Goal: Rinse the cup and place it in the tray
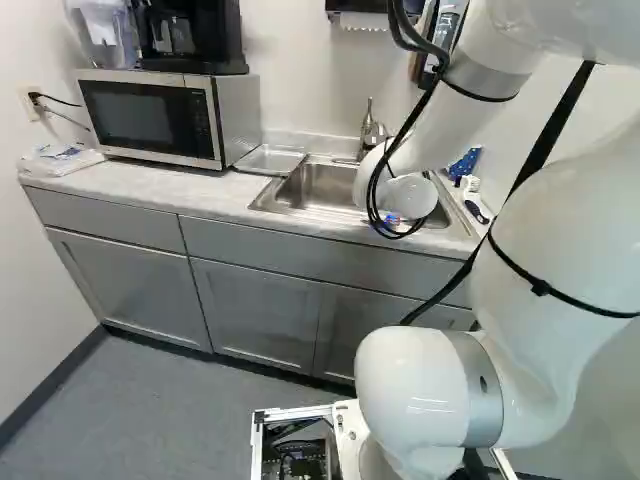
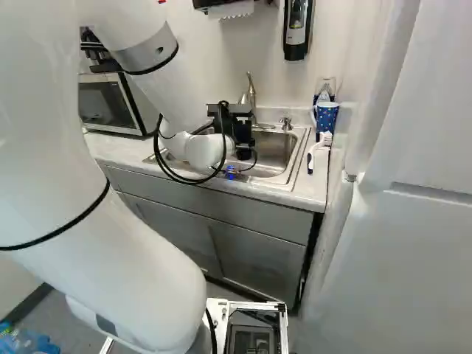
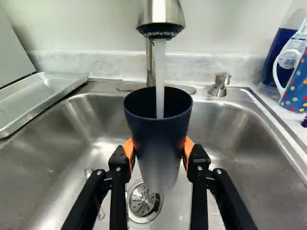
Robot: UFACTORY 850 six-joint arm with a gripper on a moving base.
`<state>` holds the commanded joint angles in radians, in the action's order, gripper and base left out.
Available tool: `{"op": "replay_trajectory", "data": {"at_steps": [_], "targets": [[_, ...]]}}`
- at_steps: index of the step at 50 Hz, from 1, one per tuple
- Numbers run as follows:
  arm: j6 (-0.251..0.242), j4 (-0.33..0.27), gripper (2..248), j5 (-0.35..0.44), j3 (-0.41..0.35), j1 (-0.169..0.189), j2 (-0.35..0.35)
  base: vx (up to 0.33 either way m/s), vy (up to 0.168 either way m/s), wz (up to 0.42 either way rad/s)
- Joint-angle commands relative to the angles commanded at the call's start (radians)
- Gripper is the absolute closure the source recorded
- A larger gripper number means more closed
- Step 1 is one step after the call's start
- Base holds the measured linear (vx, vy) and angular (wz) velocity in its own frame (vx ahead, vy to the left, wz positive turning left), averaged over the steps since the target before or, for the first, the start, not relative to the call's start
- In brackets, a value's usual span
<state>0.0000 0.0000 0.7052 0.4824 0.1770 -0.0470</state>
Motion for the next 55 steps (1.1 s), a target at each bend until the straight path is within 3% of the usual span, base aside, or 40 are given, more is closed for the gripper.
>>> {"op": "replay_trajectory", "data": {"at_steps": [55], "targets": [[0.0, 0.0, 130, 0.0, 0.0, 0.0, 0.0, 0.0, 0.0, 0.0]]}}
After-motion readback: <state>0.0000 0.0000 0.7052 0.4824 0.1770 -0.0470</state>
